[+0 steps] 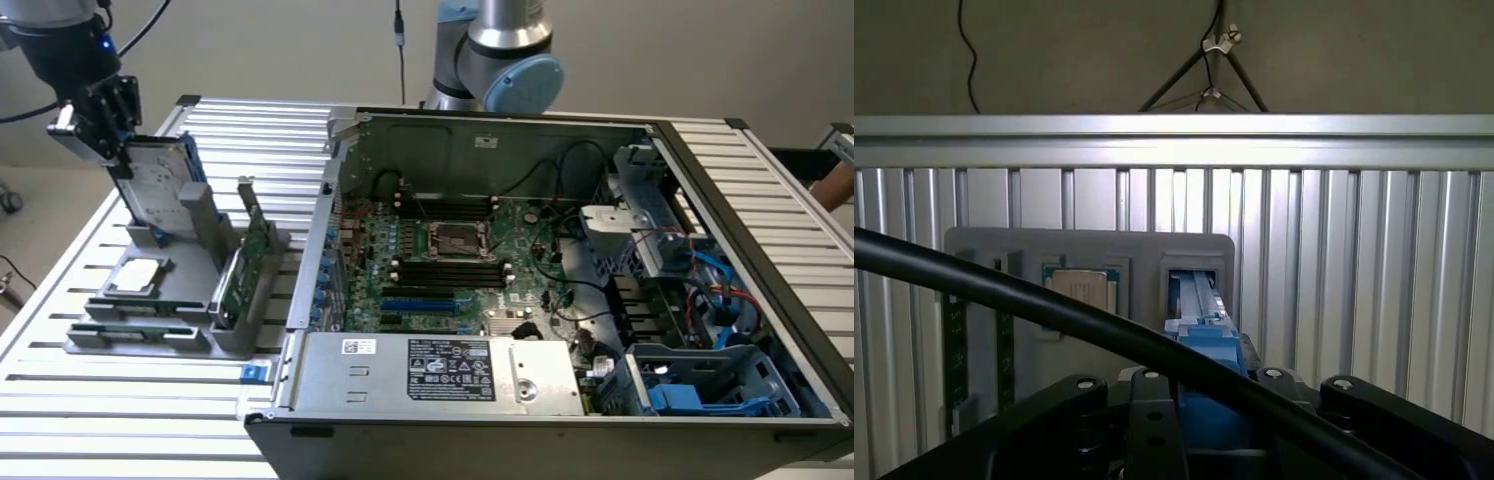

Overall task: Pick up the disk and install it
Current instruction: 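Pick up the disk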

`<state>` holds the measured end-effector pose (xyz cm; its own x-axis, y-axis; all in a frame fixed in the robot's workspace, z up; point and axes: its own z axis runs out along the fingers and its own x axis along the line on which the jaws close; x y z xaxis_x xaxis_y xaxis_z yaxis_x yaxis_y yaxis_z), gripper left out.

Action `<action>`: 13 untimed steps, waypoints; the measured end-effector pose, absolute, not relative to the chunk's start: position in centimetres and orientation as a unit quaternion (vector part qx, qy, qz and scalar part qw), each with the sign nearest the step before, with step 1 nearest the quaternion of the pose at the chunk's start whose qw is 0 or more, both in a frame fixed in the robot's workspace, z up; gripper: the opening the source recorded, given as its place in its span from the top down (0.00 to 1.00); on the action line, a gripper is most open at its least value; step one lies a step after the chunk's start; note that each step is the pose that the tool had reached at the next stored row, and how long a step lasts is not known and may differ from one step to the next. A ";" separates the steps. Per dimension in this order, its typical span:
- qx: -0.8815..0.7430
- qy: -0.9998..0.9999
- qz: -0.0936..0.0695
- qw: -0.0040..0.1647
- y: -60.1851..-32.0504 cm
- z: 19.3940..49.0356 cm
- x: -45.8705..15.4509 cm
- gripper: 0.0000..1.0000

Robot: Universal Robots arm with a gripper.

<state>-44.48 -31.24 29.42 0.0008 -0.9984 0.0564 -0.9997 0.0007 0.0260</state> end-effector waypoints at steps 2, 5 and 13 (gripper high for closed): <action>0.707 -0.707 0.012 0.029 -31.2 29.7 -44.5 0.67; 0.707 -0.707 0.013 0.030 -31.2 30.1 -44.5 0.67; 0.707 -0.707 0.018 0.030 -31.1 32.5 -44.5 0.67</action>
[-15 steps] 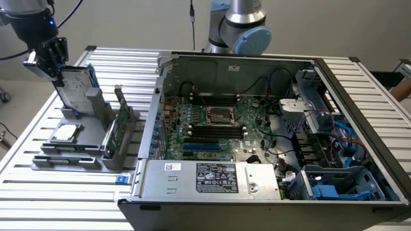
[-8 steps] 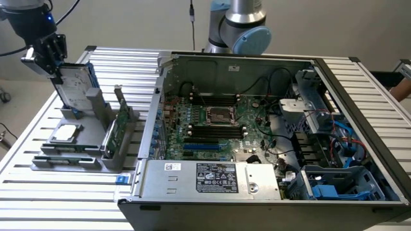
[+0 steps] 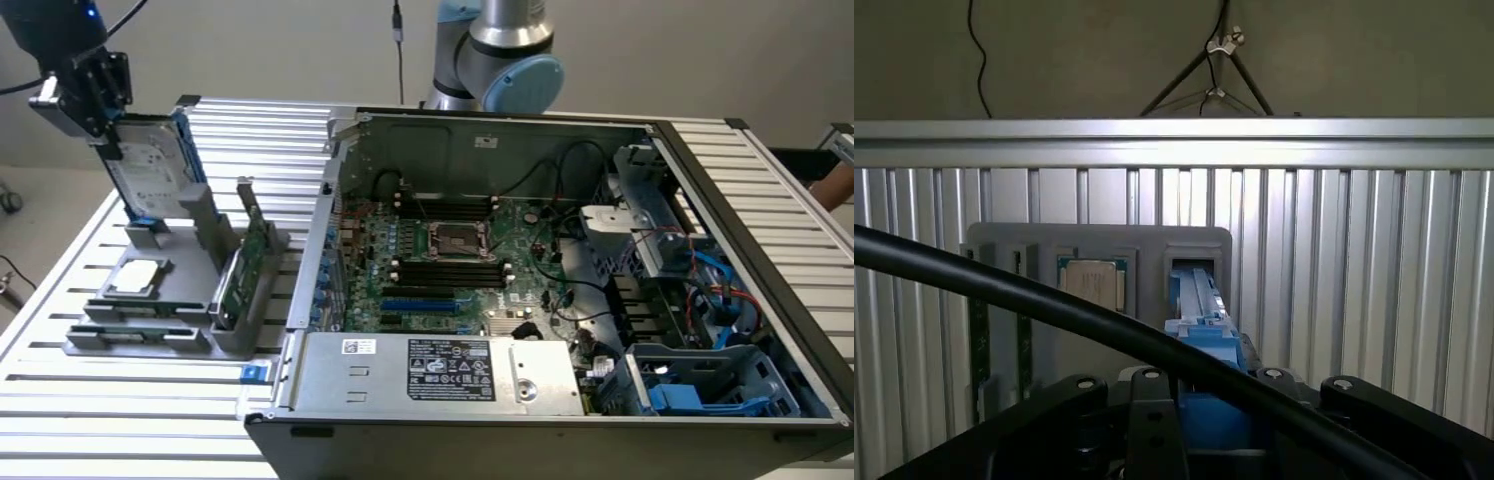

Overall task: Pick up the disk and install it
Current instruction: 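Pick up the disk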

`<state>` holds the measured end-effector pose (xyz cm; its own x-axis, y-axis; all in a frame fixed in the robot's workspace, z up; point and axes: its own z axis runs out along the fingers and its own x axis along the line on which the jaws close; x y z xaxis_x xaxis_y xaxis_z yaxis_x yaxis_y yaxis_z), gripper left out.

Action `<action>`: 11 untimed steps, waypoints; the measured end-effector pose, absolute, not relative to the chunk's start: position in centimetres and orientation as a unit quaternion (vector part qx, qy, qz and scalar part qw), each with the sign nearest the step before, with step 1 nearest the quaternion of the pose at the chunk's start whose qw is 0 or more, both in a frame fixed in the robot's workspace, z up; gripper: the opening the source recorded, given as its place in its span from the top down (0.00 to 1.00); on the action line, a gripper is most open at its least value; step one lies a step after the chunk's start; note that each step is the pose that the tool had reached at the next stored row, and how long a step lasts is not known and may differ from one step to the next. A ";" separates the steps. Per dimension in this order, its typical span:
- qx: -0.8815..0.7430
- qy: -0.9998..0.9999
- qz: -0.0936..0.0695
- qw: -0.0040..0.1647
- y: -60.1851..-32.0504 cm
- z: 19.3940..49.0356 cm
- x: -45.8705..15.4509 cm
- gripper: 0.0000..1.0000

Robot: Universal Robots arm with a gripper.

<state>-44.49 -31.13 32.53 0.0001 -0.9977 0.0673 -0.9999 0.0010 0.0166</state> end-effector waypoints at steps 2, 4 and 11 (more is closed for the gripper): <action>0.707 -0.707 0.019 0.030 -31.1 33.4 -44.5 0.67; 0.707 -0.707 0.019 0.030 -31.1 34.3 -44.5 0.67; 0.707 -0.707 0.019 0.030 -31.1 37.5 -44.5 0.67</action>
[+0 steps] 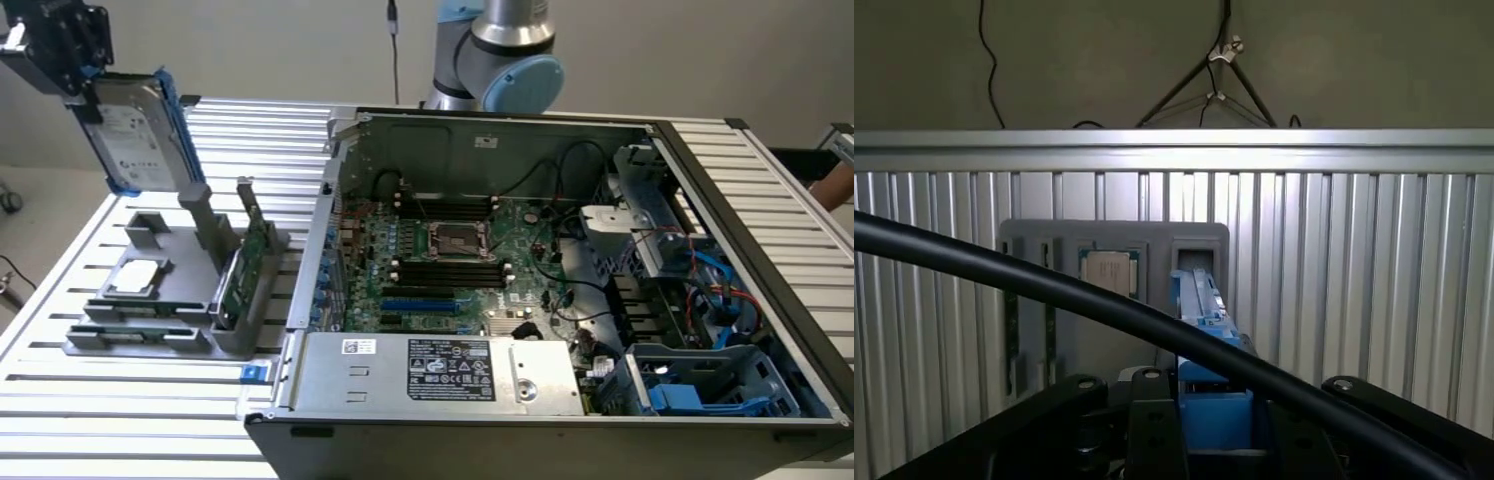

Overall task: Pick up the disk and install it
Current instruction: 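Pick up the disk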

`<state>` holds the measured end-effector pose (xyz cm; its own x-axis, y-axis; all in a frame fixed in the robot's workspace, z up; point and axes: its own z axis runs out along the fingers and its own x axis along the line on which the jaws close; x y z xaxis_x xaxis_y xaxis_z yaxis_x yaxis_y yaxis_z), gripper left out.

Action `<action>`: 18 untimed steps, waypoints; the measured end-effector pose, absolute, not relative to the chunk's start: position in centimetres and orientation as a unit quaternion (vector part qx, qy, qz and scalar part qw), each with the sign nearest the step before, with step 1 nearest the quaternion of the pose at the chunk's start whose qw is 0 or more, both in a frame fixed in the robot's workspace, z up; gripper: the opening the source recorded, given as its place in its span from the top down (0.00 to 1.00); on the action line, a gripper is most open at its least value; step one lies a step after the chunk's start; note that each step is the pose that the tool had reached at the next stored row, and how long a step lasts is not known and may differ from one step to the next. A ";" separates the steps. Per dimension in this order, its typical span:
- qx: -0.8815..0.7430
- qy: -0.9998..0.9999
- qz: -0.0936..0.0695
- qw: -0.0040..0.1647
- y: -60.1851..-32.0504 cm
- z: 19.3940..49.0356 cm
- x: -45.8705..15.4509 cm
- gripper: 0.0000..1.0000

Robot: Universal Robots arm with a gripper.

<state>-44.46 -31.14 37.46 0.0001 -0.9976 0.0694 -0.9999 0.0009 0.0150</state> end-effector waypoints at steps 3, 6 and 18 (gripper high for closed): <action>0.706 -0.707 0.019 0.030 -31.3 38.8 -44.2 0.67; 0.706 -0.707 0.019 0.030 -31.7 40.1 -43.5 0.67; 0.707 -0.707 0.016 0.027 -33.4 43.7 -38.9 0.67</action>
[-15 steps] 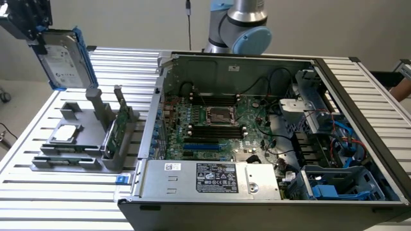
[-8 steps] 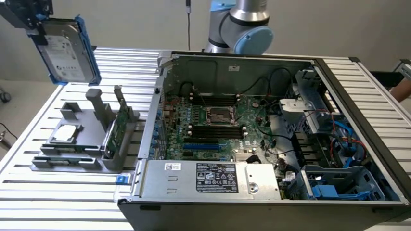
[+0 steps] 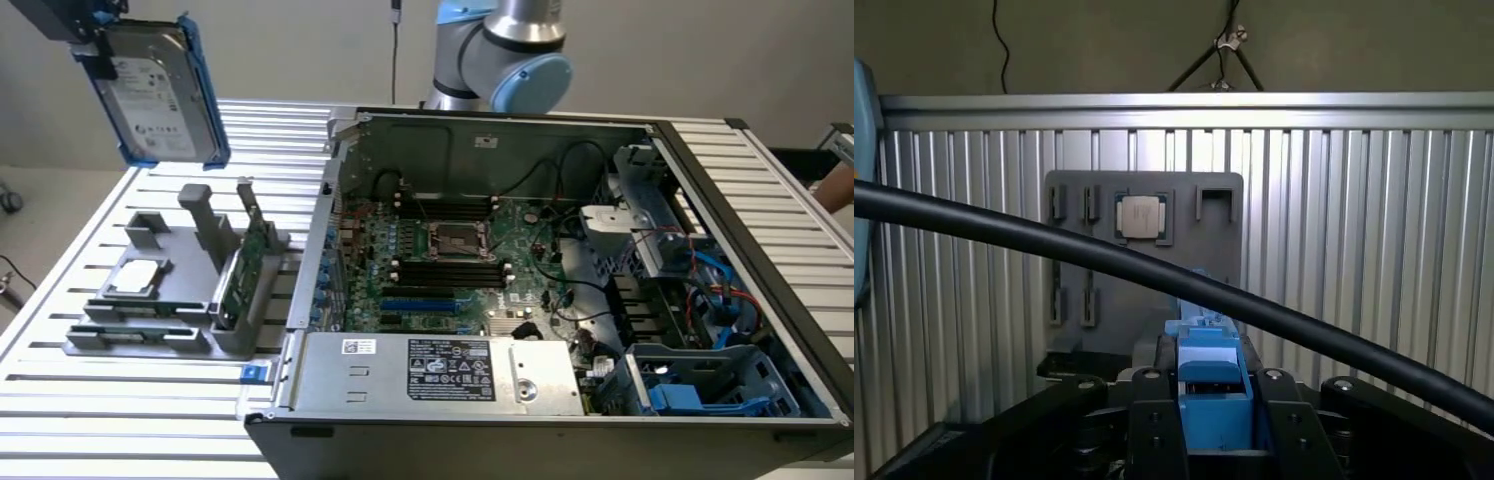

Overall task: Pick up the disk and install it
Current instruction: 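Pick up the disk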

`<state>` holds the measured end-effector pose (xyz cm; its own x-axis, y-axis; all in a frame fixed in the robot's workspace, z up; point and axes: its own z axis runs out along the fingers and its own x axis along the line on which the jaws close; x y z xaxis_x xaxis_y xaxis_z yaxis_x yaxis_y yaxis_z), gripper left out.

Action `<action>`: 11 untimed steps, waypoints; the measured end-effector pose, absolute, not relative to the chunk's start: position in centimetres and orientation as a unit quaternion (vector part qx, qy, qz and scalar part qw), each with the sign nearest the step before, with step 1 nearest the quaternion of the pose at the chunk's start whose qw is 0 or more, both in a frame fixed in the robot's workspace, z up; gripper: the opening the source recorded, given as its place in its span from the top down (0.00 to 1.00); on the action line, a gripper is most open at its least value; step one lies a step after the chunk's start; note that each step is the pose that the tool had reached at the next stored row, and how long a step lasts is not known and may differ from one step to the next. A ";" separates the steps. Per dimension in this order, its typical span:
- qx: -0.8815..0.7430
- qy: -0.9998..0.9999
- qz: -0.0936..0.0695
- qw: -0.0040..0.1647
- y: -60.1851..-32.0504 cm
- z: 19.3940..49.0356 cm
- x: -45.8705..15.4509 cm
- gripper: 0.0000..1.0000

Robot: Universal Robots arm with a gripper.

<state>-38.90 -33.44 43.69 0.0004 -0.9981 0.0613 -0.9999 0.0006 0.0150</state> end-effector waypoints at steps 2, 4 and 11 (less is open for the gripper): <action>0.707 -0.707 0.016 0.026 -33.7 44.2 -38.1 0.67; 0.707 -0.707 0.015 0.026 -34.0 44.8 -37.3 0.67; 0.707 -0.707 0.014 0.024 -35.1 46.5 -34.6 0.67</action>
<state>-34.64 -35.10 46.49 0.0006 -0.9986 0.0536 -0.9999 0.0002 0.0150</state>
